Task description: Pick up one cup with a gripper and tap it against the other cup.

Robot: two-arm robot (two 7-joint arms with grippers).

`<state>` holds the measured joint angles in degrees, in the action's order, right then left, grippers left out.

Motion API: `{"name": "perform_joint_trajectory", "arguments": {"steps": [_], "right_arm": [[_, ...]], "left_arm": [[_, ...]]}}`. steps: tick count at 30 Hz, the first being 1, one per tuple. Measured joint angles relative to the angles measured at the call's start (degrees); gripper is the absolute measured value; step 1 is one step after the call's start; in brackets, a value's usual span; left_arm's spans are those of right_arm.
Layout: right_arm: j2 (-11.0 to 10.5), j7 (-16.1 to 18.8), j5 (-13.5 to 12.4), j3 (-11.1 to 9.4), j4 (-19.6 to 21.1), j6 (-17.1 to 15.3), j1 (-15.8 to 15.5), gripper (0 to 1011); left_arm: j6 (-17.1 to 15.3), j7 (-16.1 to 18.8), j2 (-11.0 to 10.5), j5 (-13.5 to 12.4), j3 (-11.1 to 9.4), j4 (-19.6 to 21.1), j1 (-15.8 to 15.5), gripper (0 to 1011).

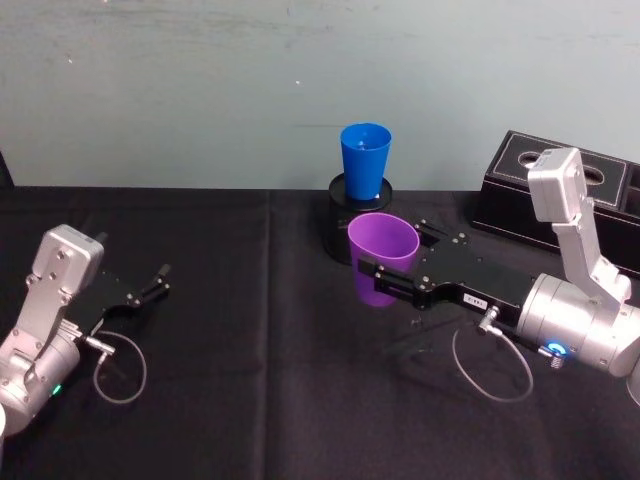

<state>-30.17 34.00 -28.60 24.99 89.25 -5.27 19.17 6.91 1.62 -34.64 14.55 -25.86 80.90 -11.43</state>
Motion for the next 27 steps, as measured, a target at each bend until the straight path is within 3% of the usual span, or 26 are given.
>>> {"name": "perform_joint_trajectory", "arguments": {"steps": [10,27], "right_arm": [[0.29,0.22,0.31,1.56,-2.63,0.21,2.5,732],[7.15,-0.42,1.44,4.04,-17.23,-0.65,13.58,732]], "left_arm": [[0.0,0.0,0.0,0.0,0.0,0.0,0.0,1011],[0.0,0.0,0.0,0.0,0.0,0.0,0.0,1012]]}}
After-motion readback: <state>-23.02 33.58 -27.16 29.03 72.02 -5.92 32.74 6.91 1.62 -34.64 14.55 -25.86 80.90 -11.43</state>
